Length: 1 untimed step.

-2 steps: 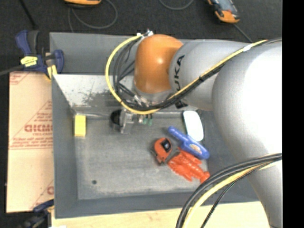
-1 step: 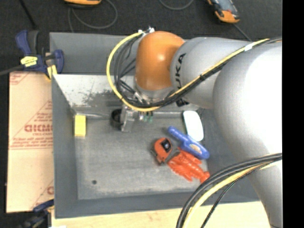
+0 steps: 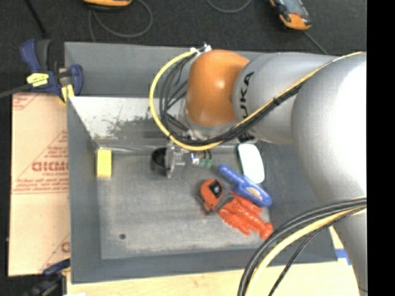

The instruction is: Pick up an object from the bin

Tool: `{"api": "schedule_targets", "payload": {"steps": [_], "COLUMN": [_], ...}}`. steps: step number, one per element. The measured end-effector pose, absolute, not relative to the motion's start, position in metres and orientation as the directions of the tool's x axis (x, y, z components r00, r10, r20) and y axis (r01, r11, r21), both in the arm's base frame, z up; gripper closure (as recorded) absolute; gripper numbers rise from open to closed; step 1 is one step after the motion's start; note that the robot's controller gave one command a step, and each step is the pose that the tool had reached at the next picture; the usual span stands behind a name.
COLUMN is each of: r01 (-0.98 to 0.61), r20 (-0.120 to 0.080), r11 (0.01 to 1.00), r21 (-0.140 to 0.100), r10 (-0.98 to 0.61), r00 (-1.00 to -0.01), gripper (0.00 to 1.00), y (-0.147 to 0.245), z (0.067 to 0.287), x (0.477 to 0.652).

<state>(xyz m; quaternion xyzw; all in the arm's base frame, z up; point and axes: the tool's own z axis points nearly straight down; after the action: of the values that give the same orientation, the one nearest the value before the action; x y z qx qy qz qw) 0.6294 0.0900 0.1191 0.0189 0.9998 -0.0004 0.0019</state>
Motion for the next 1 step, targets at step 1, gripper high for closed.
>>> {"api": "schedule_targets", "payload": {"steps": [1], "r01": [0.022], "r20": [-0.002], "r11": [1.000], "r21": [-0.001], "r10": [0.022], "r00": [-1.000], "gripper": [1.00], "y": [0.0858], "z": [0.1188], "x": [0.6242]}}
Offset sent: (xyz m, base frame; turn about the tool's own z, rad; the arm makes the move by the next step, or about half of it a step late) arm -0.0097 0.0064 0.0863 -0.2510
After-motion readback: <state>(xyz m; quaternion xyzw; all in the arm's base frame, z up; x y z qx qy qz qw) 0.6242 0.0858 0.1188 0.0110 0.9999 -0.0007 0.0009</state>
